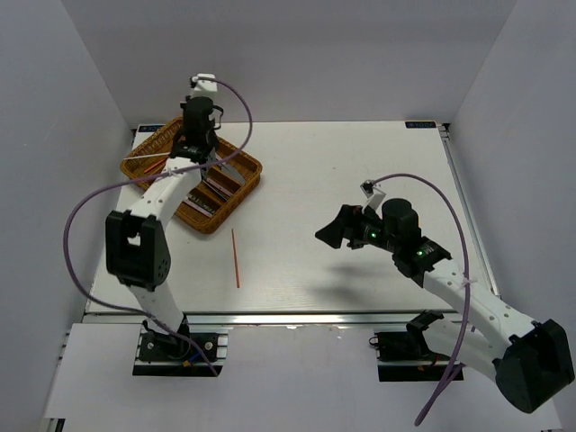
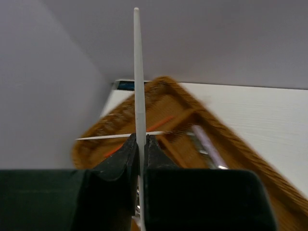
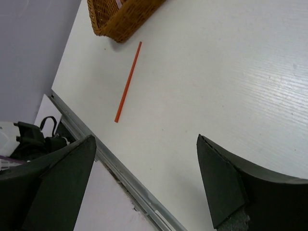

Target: Sort the eating utensils into containers

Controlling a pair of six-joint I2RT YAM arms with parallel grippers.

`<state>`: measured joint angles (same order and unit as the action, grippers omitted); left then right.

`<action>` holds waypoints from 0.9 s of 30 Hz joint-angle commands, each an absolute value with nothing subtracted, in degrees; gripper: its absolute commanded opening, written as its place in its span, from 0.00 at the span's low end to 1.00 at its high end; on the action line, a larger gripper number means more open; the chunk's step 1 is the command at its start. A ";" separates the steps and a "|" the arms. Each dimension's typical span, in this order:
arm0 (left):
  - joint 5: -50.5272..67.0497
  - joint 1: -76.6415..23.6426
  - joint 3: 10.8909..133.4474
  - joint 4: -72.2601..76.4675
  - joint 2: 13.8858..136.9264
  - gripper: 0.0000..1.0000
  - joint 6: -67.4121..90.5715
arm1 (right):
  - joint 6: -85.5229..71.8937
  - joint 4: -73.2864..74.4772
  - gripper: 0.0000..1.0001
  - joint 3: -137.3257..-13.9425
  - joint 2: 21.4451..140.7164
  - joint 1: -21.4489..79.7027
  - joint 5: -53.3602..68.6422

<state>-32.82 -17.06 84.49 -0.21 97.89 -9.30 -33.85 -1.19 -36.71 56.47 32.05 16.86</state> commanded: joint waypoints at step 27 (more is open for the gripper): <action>-36.04 -1.06 99.49 29.18 127.00 0.05 -41.66 | -27.95 -1.84 0.89 -27.60 54.58 32.26 21.53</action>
<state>-38.24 -1.63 97.86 27.16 130.06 -40.95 -29.10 0.16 -27.92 54.39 32.12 20.38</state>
